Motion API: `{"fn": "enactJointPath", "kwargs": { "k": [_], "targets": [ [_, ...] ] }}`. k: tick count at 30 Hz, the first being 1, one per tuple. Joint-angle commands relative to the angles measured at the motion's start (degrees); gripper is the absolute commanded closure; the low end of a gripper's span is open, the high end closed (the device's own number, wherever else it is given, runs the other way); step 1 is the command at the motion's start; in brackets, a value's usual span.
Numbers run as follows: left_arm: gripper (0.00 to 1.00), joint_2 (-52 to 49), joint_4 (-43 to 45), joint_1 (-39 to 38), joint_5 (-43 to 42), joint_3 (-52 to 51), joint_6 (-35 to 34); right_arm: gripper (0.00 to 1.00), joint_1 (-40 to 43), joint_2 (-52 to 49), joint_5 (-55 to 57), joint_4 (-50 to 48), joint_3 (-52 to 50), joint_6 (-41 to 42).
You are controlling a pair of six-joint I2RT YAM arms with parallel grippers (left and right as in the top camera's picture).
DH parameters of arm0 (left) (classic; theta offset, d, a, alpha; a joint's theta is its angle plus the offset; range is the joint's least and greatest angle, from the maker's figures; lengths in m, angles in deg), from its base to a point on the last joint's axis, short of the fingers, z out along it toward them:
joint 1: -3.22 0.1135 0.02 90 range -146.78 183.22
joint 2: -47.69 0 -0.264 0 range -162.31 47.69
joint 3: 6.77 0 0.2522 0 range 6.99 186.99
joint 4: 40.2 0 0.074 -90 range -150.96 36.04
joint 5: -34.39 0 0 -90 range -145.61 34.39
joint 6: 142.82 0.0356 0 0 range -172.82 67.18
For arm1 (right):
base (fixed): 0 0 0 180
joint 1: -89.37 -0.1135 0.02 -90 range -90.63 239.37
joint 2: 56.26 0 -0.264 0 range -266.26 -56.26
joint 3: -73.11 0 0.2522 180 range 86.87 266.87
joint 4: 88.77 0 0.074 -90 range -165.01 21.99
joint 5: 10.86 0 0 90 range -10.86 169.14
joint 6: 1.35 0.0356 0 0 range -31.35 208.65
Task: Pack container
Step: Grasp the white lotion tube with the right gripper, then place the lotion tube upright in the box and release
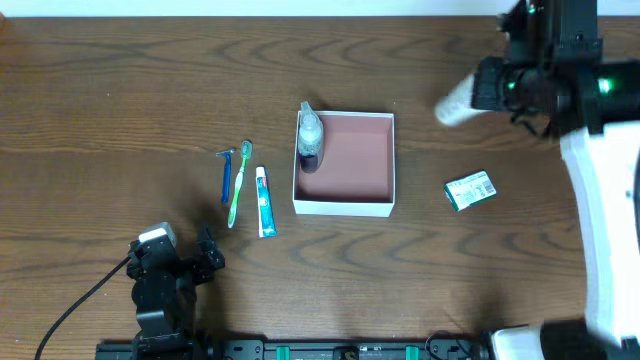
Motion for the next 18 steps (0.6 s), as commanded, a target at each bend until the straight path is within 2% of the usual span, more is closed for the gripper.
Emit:
{"fn": "enactJointPath", "kwargs": {
  "k": [1, 10, 18],
  "targets": [
    [0.02, 0.35, -0.09, -0.13, 0.46, -0.94, 1.16, 0.98, -5.53, 4.46, -0.20, -0.63, 2.54, 3.41],
    [0.02, 0.35, -0.09, -0.13, 0.46, -0.94, 1.16, 0.98, -12.17, 1.46, -0.31, 4.31, 2.34, 7.85],
    [0.02, 0.35, -0.09, -0.13, 0.46, -0.94, 1.16, 0.99, -14.21, -8.00, -0.24, 2.97, 2.34, 9.70]
  ]
}}
